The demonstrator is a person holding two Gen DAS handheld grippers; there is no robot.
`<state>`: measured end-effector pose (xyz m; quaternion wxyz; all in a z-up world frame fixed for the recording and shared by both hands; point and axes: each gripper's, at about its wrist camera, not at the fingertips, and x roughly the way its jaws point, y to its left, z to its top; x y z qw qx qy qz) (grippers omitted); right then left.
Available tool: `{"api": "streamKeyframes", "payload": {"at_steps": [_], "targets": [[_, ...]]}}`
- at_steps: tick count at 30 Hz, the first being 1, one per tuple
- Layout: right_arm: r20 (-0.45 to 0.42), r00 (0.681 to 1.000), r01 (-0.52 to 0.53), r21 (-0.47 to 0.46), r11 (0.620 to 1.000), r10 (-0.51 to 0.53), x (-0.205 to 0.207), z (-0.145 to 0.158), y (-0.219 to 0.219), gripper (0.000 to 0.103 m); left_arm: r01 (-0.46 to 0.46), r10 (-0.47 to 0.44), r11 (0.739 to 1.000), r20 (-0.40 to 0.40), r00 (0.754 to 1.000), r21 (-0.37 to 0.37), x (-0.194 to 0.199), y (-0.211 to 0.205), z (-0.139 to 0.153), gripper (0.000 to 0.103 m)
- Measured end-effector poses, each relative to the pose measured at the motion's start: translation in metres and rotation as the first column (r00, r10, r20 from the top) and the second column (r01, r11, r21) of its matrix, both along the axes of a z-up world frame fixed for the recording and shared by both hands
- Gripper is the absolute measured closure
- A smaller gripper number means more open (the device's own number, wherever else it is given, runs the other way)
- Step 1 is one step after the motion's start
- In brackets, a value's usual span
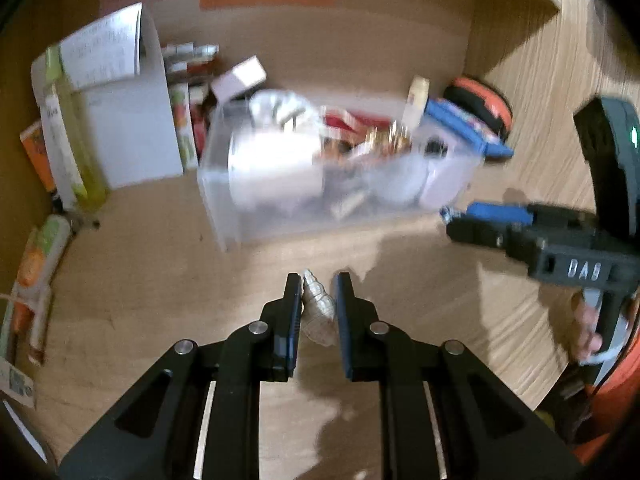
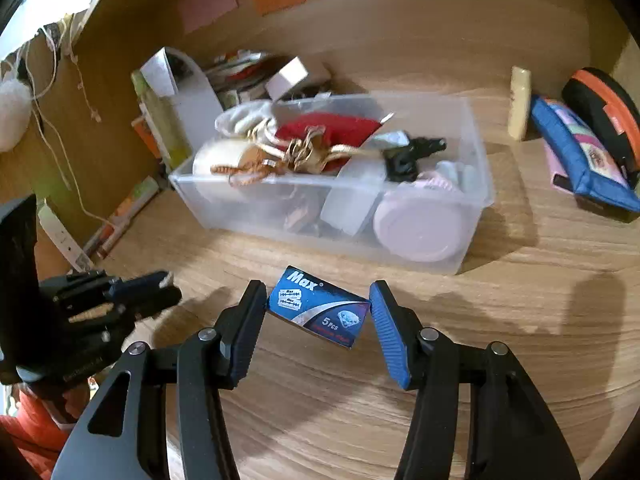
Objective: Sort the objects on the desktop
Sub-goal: 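Carry the card box and seashell into the clear box and release both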
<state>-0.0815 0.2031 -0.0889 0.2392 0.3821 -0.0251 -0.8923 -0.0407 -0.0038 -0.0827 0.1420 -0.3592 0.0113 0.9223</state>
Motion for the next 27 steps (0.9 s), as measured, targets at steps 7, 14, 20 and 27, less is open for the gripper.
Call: {"api": "streamKeyframes", "payload": {"at_steps": [7,14,20,27], "targets": [[-0.073,0.997,0.031,-0.001,1.0,-0.031,0.001,0.025,0.018,0.053,0.028,-0.023,0.996,-0.06,0.998,0.082,-0.023,0.009,0.032,0.087],[-0.118,0.992,0.049,-0.016,0.999,-0.051,-0.009,0.042,0.032,0.053,0.065,-0.052,0.99,-0.106,0.993,0.128,-0.047,0.025,0.054,0.087],[-0.153,0.987,0.049,-0.014,0.999,-0.05,-0.031,0.053,0.036,0.053,0.061,-0.043,0.986,-0.12,0.992,0.153,-0.075,0.031,0.067,0.087],[-0.165,0.985,0.047,0.003,0.999,-0.046,-0.067,0.056,0.029,0.053,0.042,-0.03,0.985,-0.072,0.997,0.168,-0.105,0.033,0.051,0.087]]}}
